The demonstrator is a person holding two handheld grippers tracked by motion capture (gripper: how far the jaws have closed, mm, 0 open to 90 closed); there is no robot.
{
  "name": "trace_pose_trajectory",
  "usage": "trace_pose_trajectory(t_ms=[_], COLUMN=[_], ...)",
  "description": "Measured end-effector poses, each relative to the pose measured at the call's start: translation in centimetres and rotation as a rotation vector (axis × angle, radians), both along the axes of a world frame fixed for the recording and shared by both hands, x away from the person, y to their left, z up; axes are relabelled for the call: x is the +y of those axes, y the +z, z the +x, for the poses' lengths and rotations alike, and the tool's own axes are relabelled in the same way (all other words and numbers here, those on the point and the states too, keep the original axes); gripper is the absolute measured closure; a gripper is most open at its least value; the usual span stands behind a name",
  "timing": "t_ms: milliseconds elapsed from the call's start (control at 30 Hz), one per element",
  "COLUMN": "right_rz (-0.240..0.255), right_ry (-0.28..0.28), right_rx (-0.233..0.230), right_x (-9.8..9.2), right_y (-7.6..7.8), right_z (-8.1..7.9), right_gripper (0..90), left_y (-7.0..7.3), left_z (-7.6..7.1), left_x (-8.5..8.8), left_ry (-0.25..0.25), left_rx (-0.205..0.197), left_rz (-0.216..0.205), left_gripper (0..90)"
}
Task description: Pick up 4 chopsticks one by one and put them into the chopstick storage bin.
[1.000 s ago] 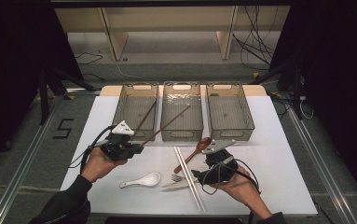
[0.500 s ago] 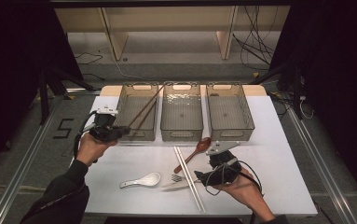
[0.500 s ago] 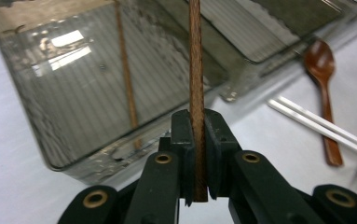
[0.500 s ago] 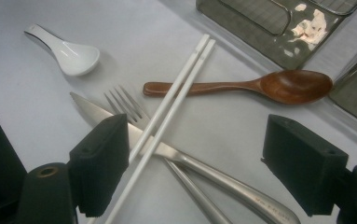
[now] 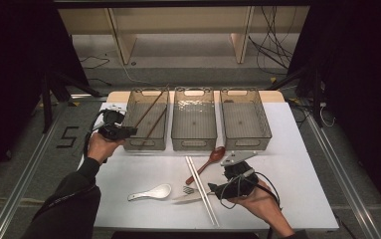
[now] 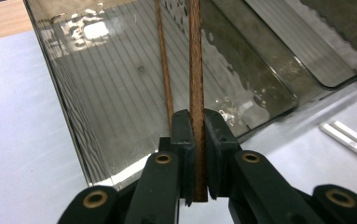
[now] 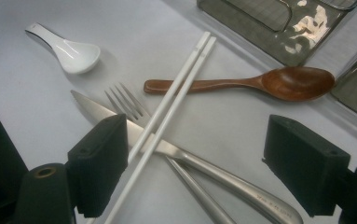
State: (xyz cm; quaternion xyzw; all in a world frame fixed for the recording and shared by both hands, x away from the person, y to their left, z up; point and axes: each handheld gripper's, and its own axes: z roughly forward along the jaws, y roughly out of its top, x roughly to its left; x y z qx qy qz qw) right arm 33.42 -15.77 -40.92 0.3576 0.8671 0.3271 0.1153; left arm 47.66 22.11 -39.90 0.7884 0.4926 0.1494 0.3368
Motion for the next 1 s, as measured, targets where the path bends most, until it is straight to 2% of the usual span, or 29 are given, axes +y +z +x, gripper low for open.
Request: trace_pose_trajectory(t_ms=[367,900,933,1000], right_rz=[-0.002,-0.002,-0.001,-0.004], right_ry=[0.004,0.01,0.01,0.013], right_rx=[0.005,0.011,0.011,0.009], right_x=[0.1,0.2,0.2,0.2], right_y=[-0.1,-0.1,-0.1,-0.1], right_z=[0.0,0.0,0.0,0.0], right_gripper=[23.1,23.0,23.0,23.1], left_y=[-0.7,-1.6,-1.7,-1.7], left_z=[1.4,2.7,2.8,2.8], left_x=[0.5,0.1,0.1,0.0], left_ry=[0.054,0.091,0.094,0.101], left_rx=[0.019,0.054,0.054,0.059], left_rz=[-0.006,0.023,0.023,0.011], left_gripper=[83.1,82.5,82.1,74.8])
